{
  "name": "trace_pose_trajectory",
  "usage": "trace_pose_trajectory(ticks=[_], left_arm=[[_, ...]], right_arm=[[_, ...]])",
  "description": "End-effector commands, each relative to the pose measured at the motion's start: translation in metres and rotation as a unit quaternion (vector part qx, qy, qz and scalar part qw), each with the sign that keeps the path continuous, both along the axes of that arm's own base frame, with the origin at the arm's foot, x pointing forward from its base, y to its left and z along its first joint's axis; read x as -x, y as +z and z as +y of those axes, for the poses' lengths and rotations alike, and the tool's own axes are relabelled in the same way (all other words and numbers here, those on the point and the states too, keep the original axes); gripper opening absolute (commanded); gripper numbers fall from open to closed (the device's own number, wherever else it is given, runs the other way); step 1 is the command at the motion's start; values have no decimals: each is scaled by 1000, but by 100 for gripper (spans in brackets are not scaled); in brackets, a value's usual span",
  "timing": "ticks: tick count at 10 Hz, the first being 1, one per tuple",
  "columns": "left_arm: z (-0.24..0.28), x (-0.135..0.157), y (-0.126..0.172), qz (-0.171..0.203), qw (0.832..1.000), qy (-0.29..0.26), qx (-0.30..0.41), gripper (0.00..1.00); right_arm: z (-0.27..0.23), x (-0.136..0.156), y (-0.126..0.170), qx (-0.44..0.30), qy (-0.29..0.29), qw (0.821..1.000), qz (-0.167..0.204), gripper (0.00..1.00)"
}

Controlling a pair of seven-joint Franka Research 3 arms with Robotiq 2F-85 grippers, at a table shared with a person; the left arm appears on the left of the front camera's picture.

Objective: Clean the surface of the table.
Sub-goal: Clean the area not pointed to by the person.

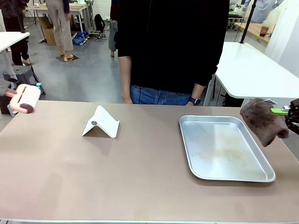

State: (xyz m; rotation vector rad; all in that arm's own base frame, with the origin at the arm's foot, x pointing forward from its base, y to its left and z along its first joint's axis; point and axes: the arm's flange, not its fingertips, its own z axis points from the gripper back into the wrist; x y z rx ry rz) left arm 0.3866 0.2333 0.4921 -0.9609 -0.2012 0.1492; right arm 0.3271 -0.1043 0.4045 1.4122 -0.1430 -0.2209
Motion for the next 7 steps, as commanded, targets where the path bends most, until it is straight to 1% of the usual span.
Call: trace_pose_trajectory(ticks=[1, 2, 3, 4, 6, 7], left_arm=[[24, 32, 3, -2, 1000, -12, 7, 21], [37, 47, 0, -2, 999, -27, 33, 21], [53, 58, -4, -19, 998, -21, 52, 21], [72, 65, -10, -27, 995, -34, 92, 21], [98, 70, -25, -47, 985, -42, 161, 21], [109, 65, -31, -62, 981, 3, 181, 21]], right_arm=[[-2, 1, 2, 0, 6, 1000, -7, 12], [-2, 1, 2, 0, 6, 1000, -7, 12], [-2, 1, 2, 0, 6, 1000, -7, 12], [-2, 1, 2, 0, 6, 1000, -7, 12], [-2, 1, 2, 0, 6, 1000, -7, 12], [-2, 1, 2, 0, 6, 1000, -7, 12]])
